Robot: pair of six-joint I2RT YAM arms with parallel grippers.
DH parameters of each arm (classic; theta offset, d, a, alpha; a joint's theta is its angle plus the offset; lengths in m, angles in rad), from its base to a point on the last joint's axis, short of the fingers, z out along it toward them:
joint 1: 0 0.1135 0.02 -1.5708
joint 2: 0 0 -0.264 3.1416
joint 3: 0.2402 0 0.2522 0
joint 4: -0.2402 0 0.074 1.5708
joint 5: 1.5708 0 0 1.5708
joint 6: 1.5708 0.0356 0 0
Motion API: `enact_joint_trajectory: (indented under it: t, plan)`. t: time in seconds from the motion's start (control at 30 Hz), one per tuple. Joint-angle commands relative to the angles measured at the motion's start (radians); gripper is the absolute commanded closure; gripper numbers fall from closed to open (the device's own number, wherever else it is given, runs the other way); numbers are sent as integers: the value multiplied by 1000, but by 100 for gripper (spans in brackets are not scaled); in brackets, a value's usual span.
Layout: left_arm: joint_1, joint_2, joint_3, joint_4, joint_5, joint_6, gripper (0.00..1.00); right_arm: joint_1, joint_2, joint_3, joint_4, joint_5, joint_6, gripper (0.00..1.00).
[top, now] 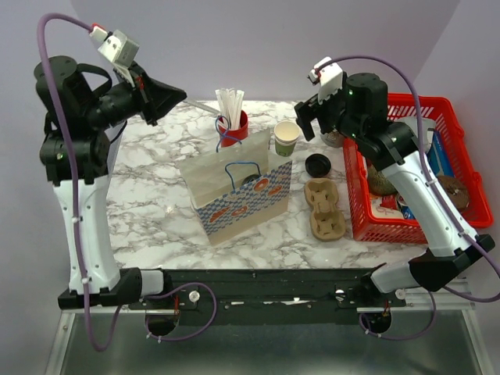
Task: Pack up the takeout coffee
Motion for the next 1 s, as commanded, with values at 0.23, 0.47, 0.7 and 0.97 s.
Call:
enact_joint_trajectory:
  t: [0.23, 0.47, 0.7, 0.97]
  plan:
    - [16, -101, 249, -803, 2, 462, 100, -27, -31, -46, 20, -17, 42, 0]
    - [14, -187, -24, -740, 33, 429, 100, -27, -16, -46, 16, -61, 60, 0]
    - [4, -157, -228, -529, 65, 356, 100, -27, -34, -79, 16, -90, 52, 0]
    - [-163, -28, -263, -263, 44, 211, 64, -28, -23, -63, -40, -164, 85, 0]
